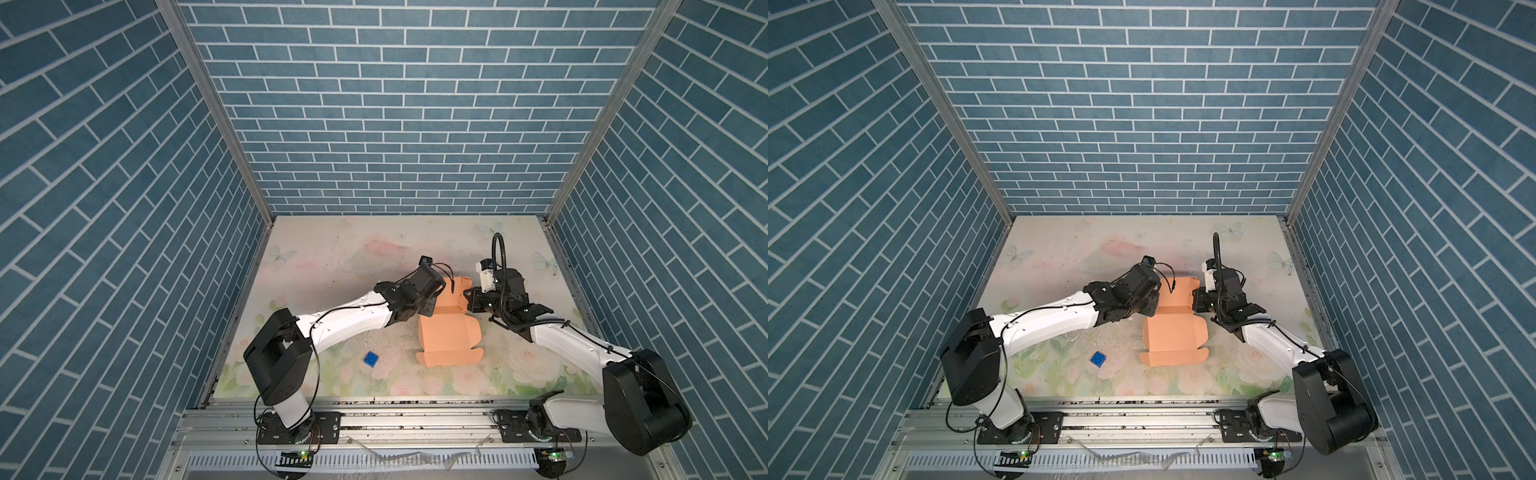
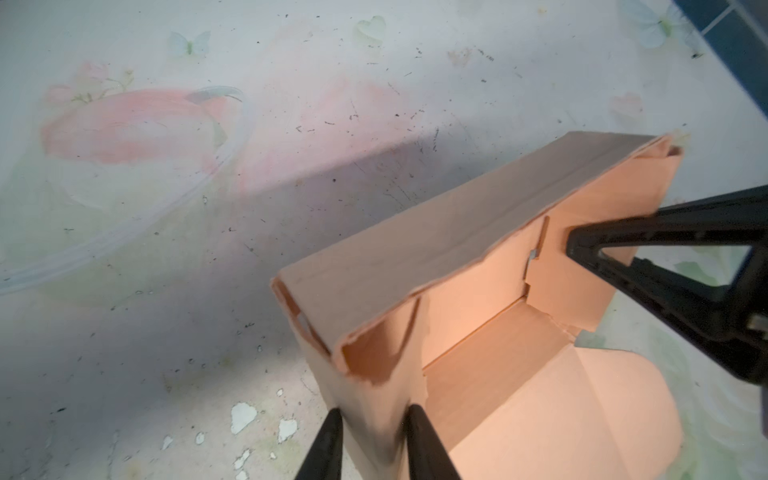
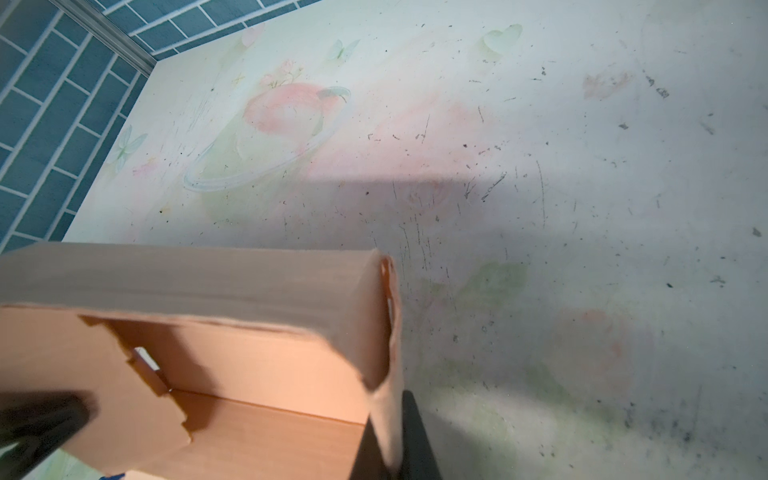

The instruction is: Fold the paper box

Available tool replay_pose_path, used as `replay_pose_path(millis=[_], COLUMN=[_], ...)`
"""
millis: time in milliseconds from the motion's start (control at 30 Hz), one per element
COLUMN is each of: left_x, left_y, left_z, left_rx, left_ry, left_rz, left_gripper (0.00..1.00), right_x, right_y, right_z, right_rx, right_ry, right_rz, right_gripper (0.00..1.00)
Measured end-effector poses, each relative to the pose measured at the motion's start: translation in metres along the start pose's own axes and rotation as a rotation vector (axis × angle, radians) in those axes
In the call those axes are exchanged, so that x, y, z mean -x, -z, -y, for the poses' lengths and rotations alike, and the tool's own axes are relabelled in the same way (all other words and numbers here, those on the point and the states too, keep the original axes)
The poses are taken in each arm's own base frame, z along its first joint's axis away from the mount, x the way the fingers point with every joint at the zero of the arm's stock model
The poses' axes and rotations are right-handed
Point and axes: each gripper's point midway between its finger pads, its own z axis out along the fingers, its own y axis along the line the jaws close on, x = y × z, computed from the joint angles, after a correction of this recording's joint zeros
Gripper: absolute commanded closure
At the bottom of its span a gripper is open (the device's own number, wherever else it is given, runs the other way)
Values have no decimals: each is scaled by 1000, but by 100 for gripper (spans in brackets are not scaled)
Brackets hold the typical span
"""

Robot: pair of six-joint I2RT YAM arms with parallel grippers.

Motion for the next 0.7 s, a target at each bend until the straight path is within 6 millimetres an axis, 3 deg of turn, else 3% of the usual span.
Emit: replay_pose_path(millis=[400, 700], left_x=[-2, 1], left_y=[10, 6], left_z=[-23, -22], left_rx=[174, 297], left_ry=[10, -26], left_rz=[-25, -45], left_gripper=[81, 82], right_x=[2, 3], right_y=[3, 4], right_z=[-6, -7], right_rx=[21, 21], right_ry=[7, 8], right_rz=[7, 13], right_gripper=[100, 100])
